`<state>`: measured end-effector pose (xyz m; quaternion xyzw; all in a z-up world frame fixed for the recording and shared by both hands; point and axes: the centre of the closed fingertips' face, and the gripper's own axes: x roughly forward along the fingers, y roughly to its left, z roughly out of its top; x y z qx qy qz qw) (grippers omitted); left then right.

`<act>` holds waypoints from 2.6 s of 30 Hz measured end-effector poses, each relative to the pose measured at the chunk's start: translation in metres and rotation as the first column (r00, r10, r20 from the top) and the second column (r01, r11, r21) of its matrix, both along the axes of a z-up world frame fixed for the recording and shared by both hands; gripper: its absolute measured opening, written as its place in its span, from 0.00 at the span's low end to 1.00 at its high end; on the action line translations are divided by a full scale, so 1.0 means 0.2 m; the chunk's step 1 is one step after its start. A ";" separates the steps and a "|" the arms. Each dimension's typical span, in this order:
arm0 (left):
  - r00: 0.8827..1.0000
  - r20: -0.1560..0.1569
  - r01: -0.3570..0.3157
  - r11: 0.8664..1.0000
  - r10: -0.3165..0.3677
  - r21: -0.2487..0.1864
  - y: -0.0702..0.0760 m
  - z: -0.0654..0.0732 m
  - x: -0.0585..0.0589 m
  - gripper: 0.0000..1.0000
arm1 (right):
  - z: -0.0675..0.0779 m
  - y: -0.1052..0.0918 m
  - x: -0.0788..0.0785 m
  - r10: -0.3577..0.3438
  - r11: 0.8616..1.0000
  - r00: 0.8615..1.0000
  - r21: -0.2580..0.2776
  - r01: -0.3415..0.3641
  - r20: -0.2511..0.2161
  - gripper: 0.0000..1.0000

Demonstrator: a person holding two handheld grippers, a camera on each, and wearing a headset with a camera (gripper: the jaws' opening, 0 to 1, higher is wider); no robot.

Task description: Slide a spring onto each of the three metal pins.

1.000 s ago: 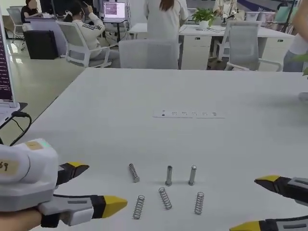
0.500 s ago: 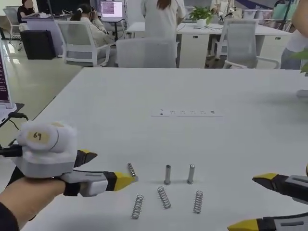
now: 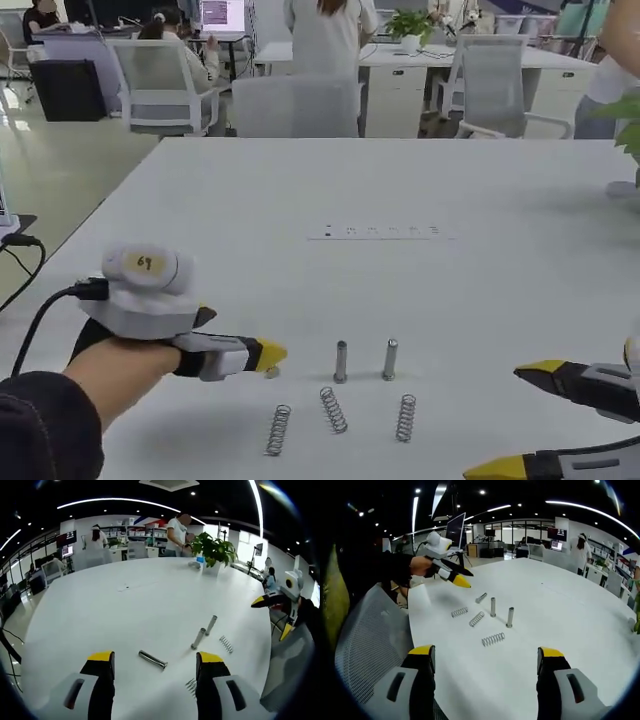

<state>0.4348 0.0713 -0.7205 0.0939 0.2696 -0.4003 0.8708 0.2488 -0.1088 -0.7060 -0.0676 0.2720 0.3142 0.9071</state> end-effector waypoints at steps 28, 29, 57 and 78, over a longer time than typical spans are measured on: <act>0.997 -0.057 -0.053 0.994 0.058 0.094 -0.06 -0.21 0.09 0.33 | -0.04 -0.01 0.00 -0.001 1.000 1.000 0.011 0.001 -0.020 0.83; 0.997 -0.059 -0.051 0.994 0.057 0.097 -0.07 -0.22 0.09 0.33 | -0.04 -0.01 0.00 -0.001 1.000 1.000 0.011 0.001 -0.019 0.83; 0.986 -0.131 -0.078 0.982 0.101 0.173 -0.11 -0.33 0.13 0.23 | -0.06 -0.02 0.01 -0.001 1.000 0.999 0.013 0.002 -0.033 0.82; 0.989 -0.122 -0.057 0.975 0.085 0.215 -0.10 -0.35 0.14 0.07 | -0.06 -0.02 0.01 -0.001 1.000 0.999 0.009 0.002 -0.038 0.81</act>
